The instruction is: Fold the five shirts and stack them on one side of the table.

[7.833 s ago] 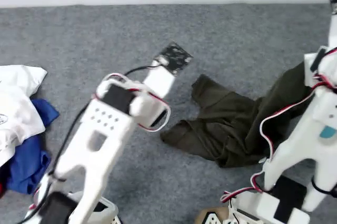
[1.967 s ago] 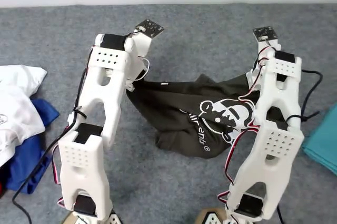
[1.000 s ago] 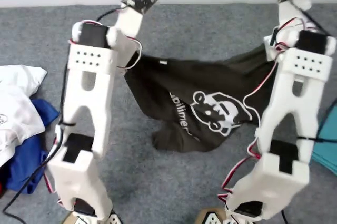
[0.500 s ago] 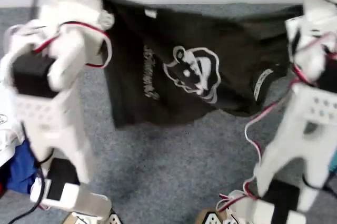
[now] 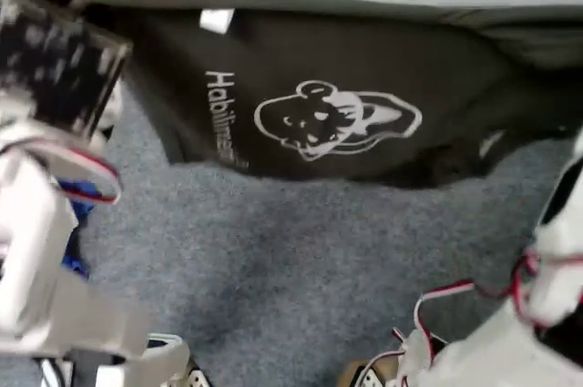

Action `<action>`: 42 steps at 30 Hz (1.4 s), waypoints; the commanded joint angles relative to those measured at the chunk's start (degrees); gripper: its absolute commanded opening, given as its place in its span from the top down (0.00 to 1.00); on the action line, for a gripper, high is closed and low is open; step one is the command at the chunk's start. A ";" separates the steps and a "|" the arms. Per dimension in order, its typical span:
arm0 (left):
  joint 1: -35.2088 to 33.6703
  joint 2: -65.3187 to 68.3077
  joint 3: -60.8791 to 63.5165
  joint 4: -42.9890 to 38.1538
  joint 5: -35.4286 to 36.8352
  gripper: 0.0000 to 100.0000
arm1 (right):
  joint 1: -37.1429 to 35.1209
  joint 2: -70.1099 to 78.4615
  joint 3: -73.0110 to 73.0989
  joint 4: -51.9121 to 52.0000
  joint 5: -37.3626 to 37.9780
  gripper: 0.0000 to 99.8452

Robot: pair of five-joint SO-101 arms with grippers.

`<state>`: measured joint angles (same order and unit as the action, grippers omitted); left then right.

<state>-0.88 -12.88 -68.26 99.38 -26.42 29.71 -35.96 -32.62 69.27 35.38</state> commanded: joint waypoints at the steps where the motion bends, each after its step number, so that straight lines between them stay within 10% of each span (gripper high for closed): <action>1: -1.67 -6.77 6.90 1.23 -0.62 1.00 | 1.45 -2.95 -2.20 -0.84 0.97 0.99; 15: -2.02 -41.32 50.59 1.14 -8.09 1.00 | -5.58 -11.56 -2.02 11.30 5.98 0.99; 32: -8.26 -54.59 61.32 0.35 -8.18 1.00 | -5.67 -18.42 4.13 11.30 6.15 0.99; 42: -8.18 -54.59 91.21 -21.45 -8.00 1.00 | -17.80 -7.25 20.84 8.75 5.27 0.99</action>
<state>-8.79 -67.30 14.64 86.37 -34.15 16.00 -46.68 -15.47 79.74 41.27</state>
